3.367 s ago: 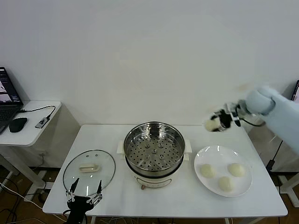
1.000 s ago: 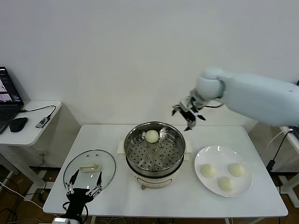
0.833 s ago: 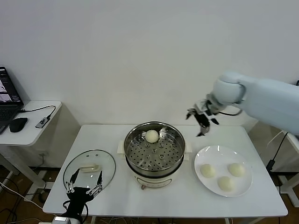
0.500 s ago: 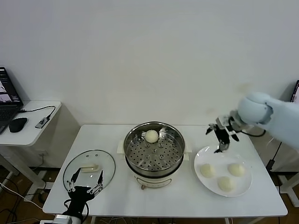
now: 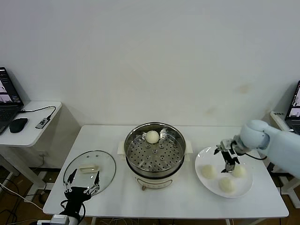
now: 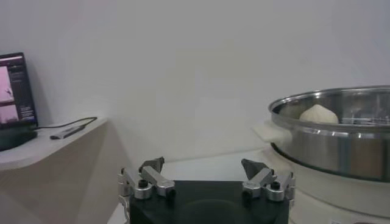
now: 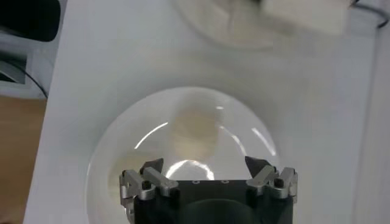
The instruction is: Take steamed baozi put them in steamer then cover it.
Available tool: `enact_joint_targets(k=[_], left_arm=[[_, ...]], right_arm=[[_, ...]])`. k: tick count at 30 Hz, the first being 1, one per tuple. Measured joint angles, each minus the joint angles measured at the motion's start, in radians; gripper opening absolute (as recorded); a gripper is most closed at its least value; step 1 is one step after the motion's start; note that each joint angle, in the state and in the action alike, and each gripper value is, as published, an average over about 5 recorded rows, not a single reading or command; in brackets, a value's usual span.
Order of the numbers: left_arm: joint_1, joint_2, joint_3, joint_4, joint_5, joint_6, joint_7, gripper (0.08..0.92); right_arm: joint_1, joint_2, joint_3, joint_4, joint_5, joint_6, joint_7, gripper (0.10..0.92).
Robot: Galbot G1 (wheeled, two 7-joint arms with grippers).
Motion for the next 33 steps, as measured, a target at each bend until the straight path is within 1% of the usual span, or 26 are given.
enact_joint_targets(k=[17,20,23,28,33], left_arm=[[0.003,-0.009,-0.010,0.018,0.005,-0.005,0.000,0.823],[0.003,-0.009,-0.010,0.020,0.005,-0.006,0.000,0.823],[0.001,-0.011,-0.010,0.022,0.005,-0.007,0.000,0.823],[-0.002,-0.012,-0.008,0.026,0.004,-0.007,0.000,0.823],[-0.004,-0.012,-0.008,0.027,0.004,-0.007,0.000,0.823]], right_arm=[[-0.122,0.130,0.074,-0.122,-0.064,0.004,0.028,0.822],[-0.131,0.144,0.079,-0.133,-0.071,0.000,0.028,0.803],[-0.137,0.156,0.085,-0.143,-0.074,-0.004,0.030,0.752],[-0.140,0.163,0.091,-0.149,-0.080,-0.010,0.030,0.636],[-0.135,0.159,0.098,-0.144,-0.084,-0.013,0.026,0.553]])
